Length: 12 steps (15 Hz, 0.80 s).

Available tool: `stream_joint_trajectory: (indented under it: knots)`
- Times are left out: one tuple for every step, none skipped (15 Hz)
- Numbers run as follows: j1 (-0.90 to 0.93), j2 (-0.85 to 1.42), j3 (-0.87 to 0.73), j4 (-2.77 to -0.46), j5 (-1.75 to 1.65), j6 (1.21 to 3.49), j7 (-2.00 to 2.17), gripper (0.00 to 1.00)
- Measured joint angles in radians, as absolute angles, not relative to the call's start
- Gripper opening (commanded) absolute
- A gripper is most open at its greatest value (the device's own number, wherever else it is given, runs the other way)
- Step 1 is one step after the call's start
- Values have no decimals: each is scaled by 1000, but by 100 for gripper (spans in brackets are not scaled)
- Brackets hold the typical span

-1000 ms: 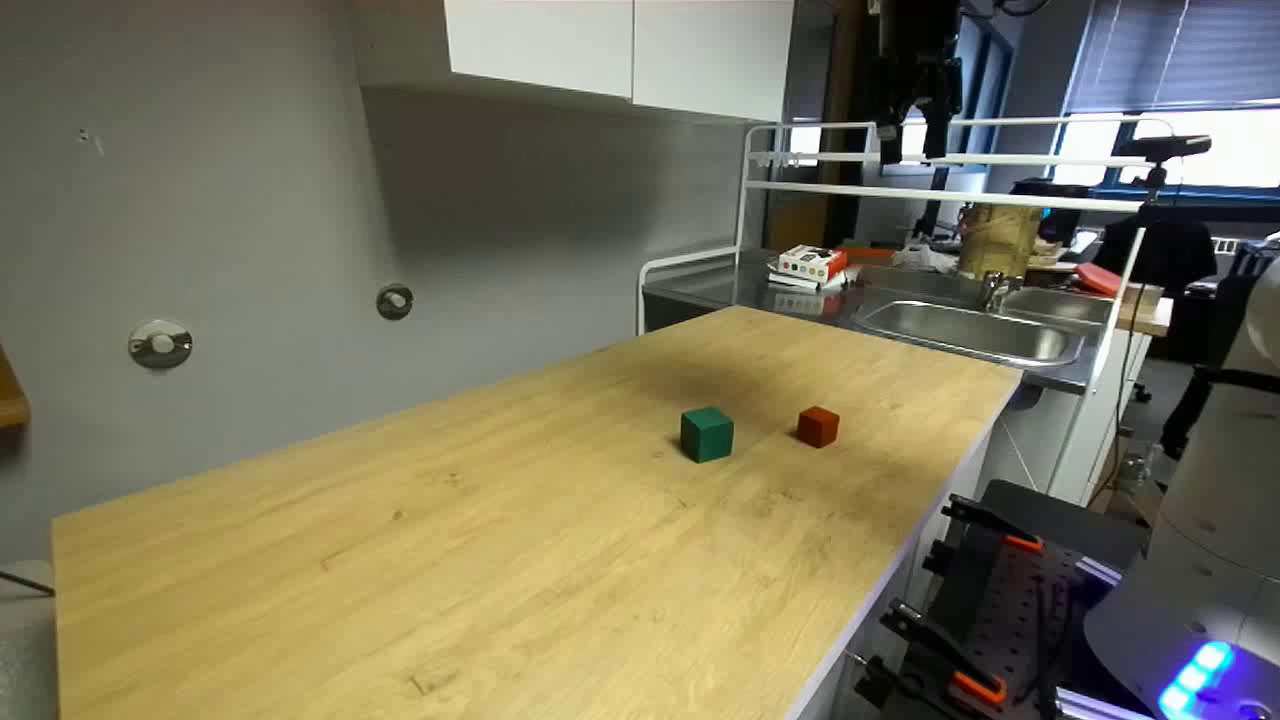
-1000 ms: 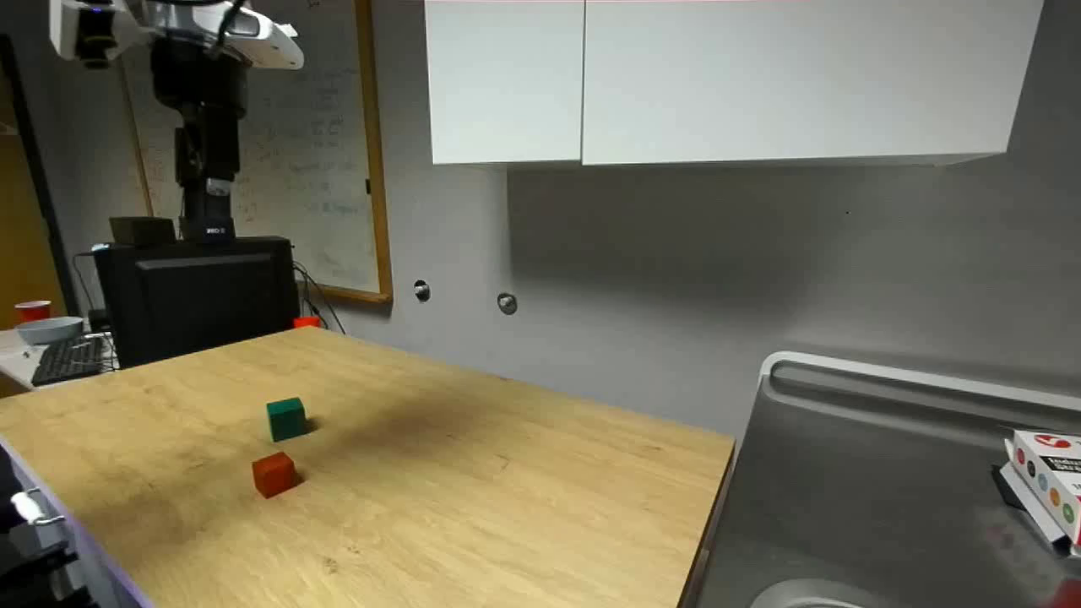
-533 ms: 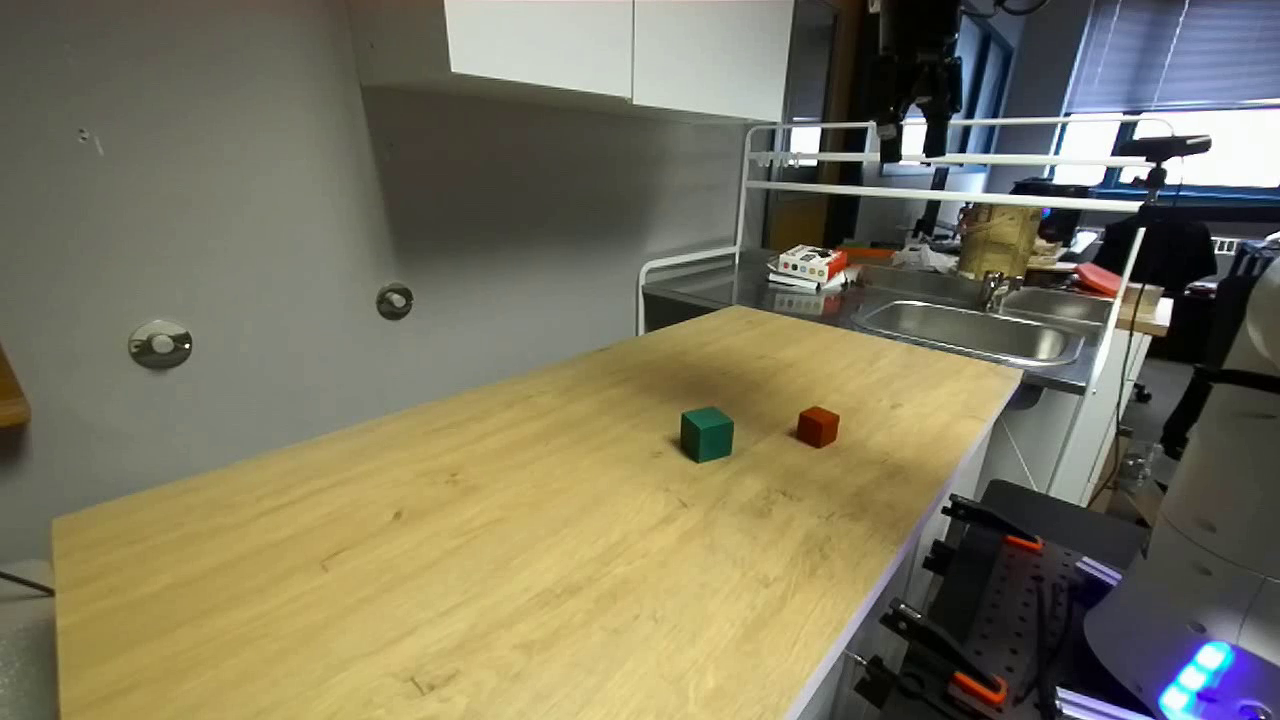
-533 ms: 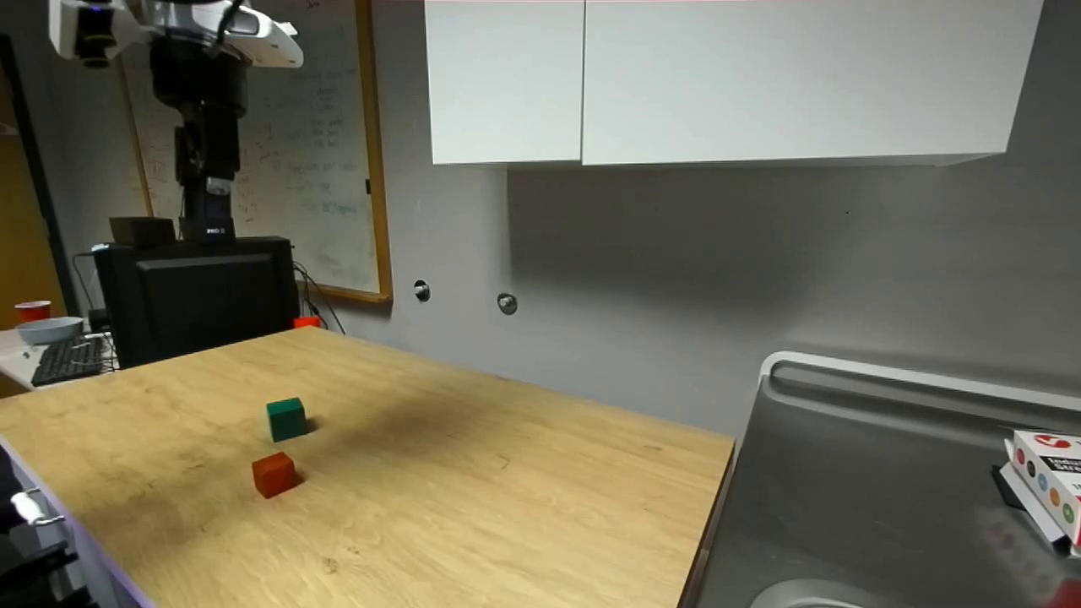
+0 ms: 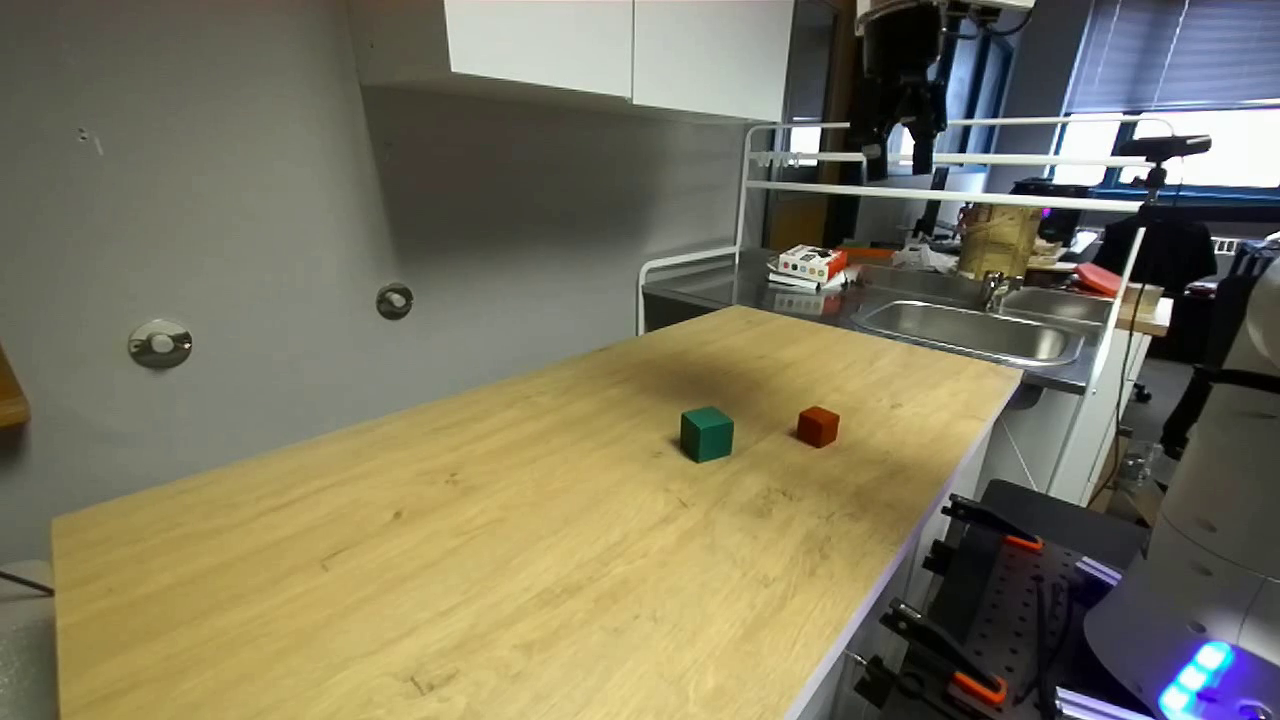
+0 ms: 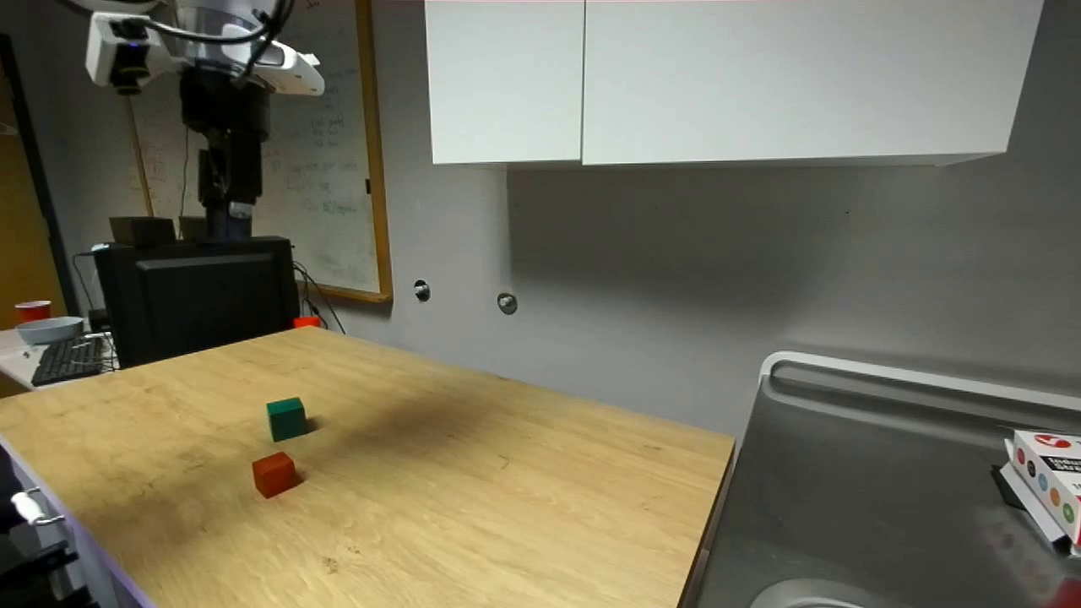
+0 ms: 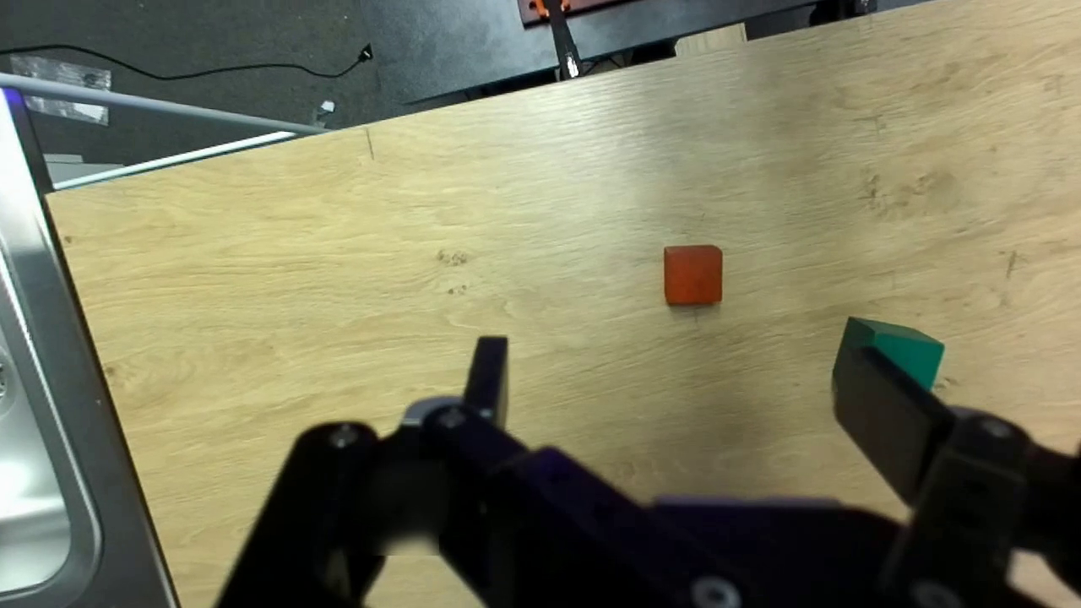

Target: Pick up the orange cube and put it on top of the green cube

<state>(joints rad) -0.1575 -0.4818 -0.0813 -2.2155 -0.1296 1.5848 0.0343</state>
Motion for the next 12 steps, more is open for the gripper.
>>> stream_joint_trajectory:
  knots:
    - [-158, -452, -82, -2216, -128, 1612, 43, 100]
    - [-157, -419, -84, -2218, -123, 1646, 54, 100]
    - [-157, -385, -85, -2220, -112, 1683, 61, 100]
    - [-156, -348, -87, -2222, -97, 1724, 67, 100]
    - [-154, -308, -90, -2224, -79, 1764, 70, 100]
    - [-153, -268, -92, -2227, -58, 1798, 70, 100]
    - [-151, -228, -94, -2229, -37, 1826, 70, 100]
    - [-149, -188, -95, -2234, -9, 1849, 69, 100]
    - [-148, -153, -97, -2238, 20, 1866, 67, 100]
    - [-147, -121, -98, -2244, 48, 1881, 65, 100]
    - [-146, -93, -98, -2254, 80, 1894, 62, 100]
    - [-145, -69, -98, -2268, 112, 1907, 59, 100]
